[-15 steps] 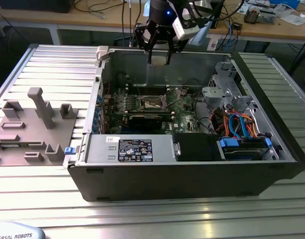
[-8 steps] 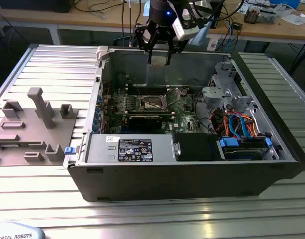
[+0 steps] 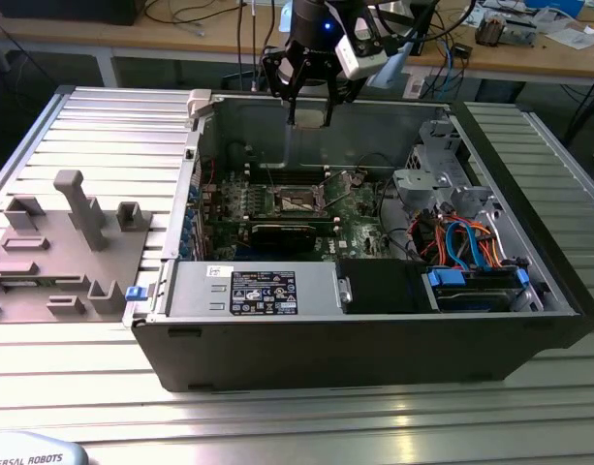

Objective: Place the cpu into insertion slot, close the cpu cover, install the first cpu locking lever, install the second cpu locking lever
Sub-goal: 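Place the cpu into insertion slot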

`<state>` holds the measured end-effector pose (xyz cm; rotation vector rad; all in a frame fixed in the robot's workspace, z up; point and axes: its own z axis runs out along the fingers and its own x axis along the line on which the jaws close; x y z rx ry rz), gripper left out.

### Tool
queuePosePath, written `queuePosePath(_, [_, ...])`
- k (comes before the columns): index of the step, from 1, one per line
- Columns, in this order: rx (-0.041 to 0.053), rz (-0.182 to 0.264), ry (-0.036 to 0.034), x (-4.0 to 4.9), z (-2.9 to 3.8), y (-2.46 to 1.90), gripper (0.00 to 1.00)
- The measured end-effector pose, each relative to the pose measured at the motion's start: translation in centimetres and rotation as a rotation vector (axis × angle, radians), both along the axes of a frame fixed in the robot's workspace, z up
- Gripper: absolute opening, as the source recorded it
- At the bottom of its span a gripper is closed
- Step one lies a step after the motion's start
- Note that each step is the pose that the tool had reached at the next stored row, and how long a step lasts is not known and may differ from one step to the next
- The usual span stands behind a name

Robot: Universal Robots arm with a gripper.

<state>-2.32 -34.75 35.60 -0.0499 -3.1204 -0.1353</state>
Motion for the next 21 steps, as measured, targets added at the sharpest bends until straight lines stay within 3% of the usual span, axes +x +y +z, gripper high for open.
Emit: queuePosePath(21, [0.0,-0.024,0.0,0.0,-0.09,0.0,0.54])
